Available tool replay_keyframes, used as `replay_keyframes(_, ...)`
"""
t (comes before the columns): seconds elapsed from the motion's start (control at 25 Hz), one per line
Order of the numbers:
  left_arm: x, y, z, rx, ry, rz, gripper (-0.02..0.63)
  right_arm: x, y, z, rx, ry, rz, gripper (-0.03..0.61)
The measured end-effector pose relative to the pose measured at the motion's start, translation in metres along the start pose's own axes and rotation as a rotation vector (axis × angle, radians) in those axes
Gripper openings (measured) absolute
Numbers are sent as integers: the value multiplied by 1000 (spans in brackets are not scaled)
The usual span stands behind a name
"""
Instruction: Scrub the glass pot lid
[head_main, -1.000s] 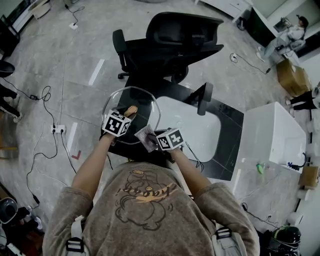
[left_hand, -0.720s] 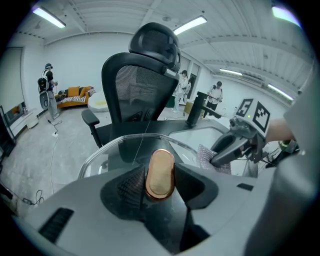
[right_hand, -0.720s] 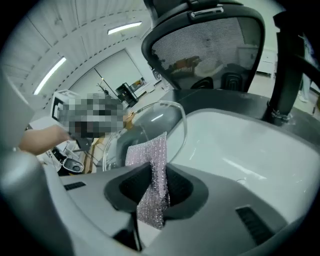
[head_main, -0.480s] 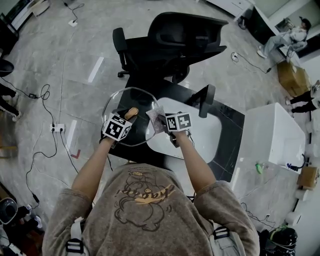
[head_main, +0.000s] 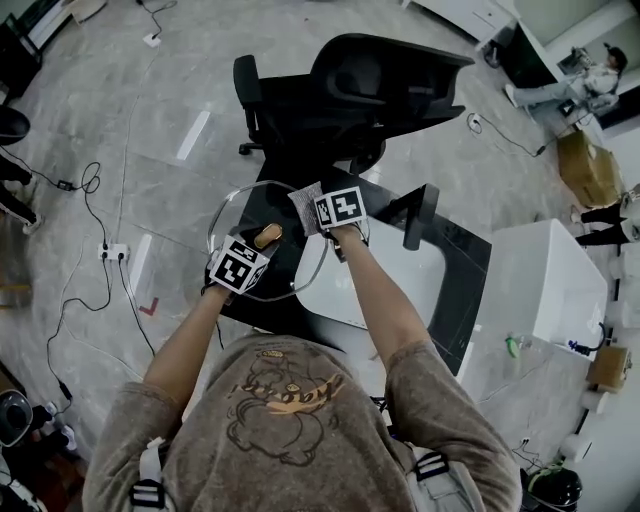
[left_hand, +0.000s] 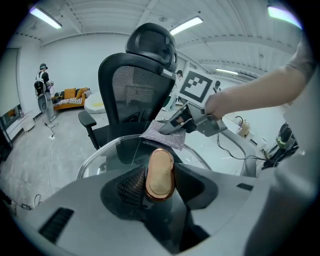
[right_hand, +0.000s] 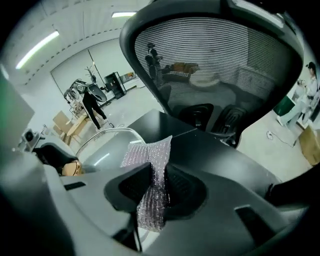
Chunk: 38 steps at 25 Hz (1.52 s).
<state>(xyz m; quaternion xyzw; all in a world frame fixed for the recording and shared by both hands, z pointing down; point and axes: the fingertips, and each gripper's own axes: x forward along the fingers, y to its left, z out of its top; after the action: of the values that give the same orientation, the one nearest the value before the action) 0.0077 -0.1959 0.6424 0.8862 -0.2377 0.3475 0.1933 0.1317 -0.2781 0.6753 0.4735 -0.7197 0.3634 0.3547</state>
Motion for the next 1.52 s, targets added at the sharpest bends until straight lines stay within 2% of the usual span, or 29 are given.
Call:
replay_keyframes(0.24,1,-1,0,-1,-5,-11,192,27,18,41,-104,31,-7,101)
replay_keyframes(0.32,1,-1,0,3,-14,-14,192,37,33,55,-146,31,11,100)
replay_keyframes(0.44,3,-1,-1,9,-19,-16,192,54,67,78,-221,1,85,100)
replay_keyframes(0.6,4,0,-3,4,-9,-8,192,68,86,89,-305,48,75,100)
replay_keyframes(0.68,3,0,-2,3,-11,-5,192,74,102,94,-336,54,102,100)
replay_keyframes(1.12,4,0,-2,-3,-20,3,192,88,218,76,-695,79,430,100)
replay_keyframes(1.32,5,0,-3,-22,-26,-8,192,88,246,62,-767,100,518,100)
replay_keyframes(1.52,6,0,-3,-28,-30,-9,192,88,251,59,-789,114,548,101)
